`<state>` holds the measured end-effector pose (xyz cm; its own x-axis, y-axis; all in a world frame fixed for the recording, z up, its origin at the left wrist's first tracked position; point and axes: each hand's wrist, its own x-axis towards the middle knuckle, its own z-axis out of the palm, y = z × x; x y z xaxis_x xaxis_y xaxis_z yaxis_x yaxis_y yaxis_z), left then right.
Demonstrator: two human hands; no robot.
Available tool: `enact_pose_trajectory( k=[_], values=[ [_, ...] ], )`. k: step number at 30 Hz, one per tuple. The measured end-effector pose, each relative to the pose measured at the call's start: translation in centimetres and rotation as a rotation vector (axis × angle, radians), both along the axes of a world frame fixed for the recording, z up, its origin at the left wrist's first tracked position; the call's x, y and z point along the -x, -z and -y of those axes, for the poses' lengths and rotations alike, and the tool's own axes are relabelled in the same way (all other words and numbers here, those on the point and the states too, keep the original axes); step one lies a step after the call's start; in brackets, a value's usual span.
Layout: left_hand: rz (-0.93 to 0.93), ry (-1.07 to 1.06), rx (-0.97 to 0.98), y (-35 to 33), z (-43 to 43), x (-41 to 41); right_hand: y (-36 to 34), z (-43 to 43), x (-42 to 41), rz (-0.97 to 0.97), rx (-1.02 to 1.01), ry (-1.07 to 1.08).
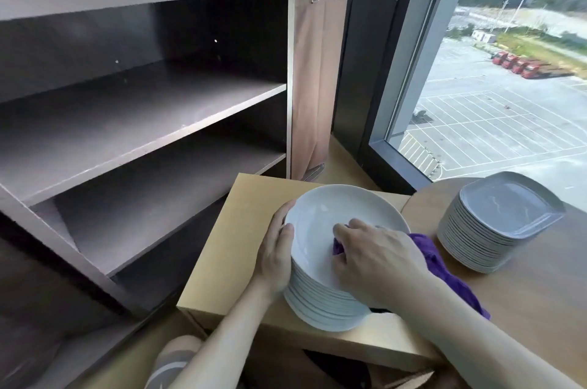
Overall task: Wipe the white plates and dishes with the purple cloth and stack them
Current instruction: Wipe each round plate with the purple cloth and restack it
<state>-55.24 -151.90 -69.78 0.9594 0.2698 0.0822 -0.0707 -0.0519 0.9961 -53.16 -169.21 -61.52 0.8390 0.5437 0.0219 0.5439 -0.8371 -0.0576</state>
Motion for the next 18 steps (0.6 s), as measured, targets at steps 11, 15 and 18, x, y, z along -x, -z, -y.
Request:
enact_pose_trajectory(
  k=[11,15,18],
  values=[
    [-0.08,0.127,-0.075,0.1,-0.9,-0.1,1.9,-1.2,-7.5,0.249,0.094,0.098],
    [-0.067,0.088,-0.036,0.3,-0.2,-0.1,1.6,-3.9,-7.3,0.14,-0.046,0.049],
    [-0.037,0.06,-0.068,0.2,0.0,0.0,1.4,-5.8,-5.6,0.033,-0.182,0.012]
  ],
)
